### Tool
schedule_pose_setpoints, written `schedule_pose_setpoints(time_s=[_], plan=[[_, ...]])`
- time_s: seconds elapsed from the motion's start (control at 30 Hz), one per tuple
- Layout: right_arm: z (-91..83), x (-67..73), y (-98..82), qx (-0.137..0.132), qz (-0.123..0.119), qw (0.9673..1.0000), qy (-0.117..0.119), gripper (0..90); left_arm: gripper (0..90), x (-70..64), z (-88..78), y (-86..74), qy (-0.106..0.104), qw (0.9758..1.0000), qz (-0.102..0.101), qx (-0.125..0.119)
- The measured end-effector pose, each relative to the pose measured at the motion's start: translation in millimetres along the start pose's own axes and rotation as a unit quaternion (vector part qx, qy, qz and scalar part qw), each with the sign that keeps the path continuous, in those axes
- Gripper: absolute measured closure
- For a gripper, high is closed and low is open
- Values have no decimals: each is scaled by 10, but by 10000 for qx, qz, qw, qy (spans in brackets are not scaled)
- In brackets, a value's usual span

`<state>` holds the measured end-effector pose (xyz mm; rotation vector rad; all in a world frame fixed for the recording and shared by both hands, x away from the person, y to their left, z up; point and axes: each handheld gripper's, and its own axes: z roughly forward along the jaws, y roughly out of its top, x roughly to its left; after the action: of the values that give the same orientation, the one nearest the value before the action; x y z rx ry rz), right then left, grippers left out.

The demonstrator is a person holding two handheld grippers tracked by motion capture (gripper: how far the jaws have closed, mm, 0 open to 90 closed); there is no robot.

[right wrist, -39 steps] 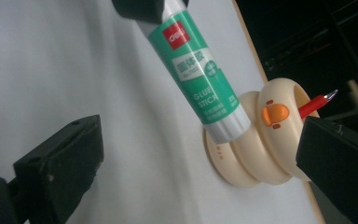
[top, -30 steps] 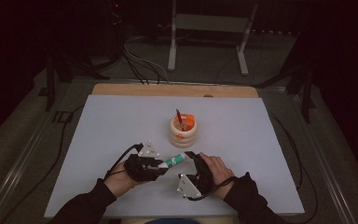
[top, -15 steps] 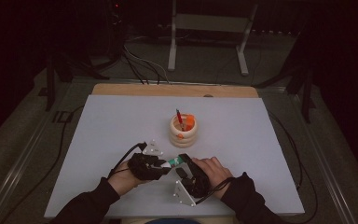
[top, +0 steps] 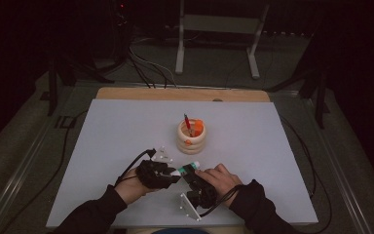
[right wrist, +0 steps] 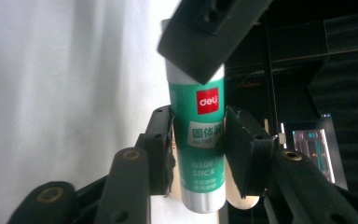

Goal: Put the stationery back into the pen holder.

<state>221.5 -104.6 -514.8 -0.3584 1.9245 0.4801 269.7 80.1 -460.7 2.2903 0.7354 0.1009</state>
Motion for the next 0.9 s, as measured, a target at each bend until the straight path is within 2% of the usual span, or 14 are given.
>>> schedule_pose_setpoints(time_s=[0.2,0.37,0.4,0.43,0.47,0.53,0.6,0.63,0.67,0.7,0.73,0.8,0.9], plan=[[8,5,4,17,-192,9998,7,653,662,7,1,0,-20,10000,-22,-44],[-10,-3,-2,26,-228,9997,-20,656,655,29,-17,-2,-107,9998,-18,-164],[-10,-17,-3,8,-220,9998,-11,656,644,26,-21,-2,-125,9997,-4,-220],[-11,-27,-7,29,-215,9998,6,656,577,22,-27,4,-93,9996,-26,-257],[-11,-27,-12,73,-186,9998,-6,657,527,14,-38,9,-107,9995,-2,-300],[-7,-35,-25,57,-134,9999,10,656,485,-4,-63,18,-44,9993,33,-371],[-11,-35,-35,90,-75,9999,49,657,469,-3,-96,20,-83,9990,53,-447],[-14,-38,-42,80,-42,10000,34,656,463,4,-111,19,-65,9986,9,-520],[-21,-38,-48,117,47,9999,72,656,455,17,-132,13,-160,9978,-30,-635],[-21,-38,-48,117,47,9999,72,656,447,17,-132,13,-160,9978,-30,-635],[-21,-44,-56,91,54,9999,20,656,447,35,-164,6,-74,9973,-96,-720],[-32,-74,-84,147,260,9995,42,656,426,55,-203,-7,-125,9962,-124,-858],[-45,-118,-114,121,614,9980,57,656,404,66,-256,-26,-57,9942,-183,-1059]])
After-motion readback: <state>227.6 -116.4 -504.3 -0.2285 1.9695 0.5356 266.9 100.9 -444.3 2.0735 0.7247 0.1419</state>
